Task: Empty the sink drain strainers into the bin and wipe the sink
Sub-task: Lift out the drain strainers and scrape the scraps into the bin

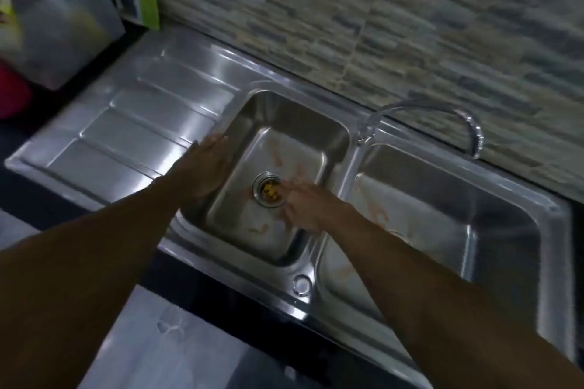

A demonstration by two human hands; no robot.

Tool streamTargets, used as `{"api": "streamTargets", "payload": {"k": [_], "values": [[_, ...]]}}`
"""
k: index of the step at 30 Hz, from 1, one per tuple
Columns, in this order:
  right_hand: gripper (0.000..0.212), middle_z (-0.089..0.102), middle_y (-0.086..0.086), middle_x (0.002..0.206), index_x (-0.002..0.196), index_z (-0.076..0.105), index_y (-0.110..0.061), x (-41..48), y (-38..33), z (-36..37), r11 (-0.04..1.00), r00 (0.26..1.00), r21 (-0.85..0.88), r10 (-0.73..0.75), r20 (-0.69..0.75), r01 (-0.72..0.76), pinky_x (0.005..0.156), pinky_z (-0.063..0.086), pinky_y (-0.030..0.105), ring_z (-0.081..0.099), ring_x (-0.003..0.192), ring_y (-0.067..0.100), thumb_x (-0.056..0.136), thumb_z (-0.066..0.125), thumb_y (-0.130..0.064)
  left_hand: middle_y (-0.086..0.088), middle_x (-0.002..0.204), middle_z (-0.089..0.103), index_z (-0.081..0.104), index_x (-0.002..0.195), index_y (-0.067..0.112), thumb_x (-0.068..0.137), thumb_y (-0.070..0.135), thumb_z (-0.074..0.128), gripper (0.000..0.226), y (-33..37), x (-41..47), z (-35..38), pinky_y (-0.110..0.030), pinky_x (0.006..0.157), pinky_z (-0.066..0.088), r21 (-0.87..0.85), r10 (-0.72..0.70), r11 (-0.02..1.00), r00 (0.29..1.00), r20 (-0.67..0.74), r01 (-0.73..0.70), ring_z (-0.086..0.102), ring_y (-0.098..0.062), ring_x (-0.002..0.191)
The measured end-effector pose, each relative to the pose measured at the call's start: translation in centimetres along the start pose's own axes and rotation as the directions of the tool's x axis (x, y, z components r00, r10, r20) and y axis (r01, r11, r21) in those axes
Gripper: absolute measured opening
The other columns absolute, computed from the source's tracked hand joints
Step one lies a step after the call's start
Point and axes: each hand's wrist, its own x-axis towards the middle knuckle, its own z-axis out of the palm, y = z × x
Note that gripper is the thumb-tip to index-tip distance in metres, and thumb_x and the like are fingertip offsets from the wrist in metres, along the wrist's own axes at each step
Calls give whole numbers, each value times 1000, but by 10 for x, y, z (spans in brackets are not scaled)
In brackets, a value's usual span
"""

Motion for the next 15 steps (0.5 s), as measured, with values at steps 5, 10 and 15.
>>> {"api": "streamTargets", "payload": {"k": [5,10,15], "values": [[60,29,12,160,151,32,-7,41,1,35,996,989,57,62,131,-70,120,27,45,25,149,31,95,51,-13,-7,169,3,12,160,14,105,47,19,65,-60,-26,39,-41,127,1,-31,-88,996,996,-29,87,-2,-22,156],[70,16,19,164,156,19,0,78,5,67,995,976,-11,101,192,-101,124,17,46,15,152,36,98,51,-24,-12,167,15,23,158,9,103,42,23,64,-57,-29,51,-53,127,14,8,-27,1000,983,-181,29,10,-28,156],[74,7,21,166,158,12,0,108,10,96,987,960,11,155,234,-162,125,9,46,6,154,36,99,49,-23,-11,168,15,22,158,9,103,42,24,64,-65,-24,58,-55,125,18,13,11,1000,977,-214,-8,10,-27,157]]}}
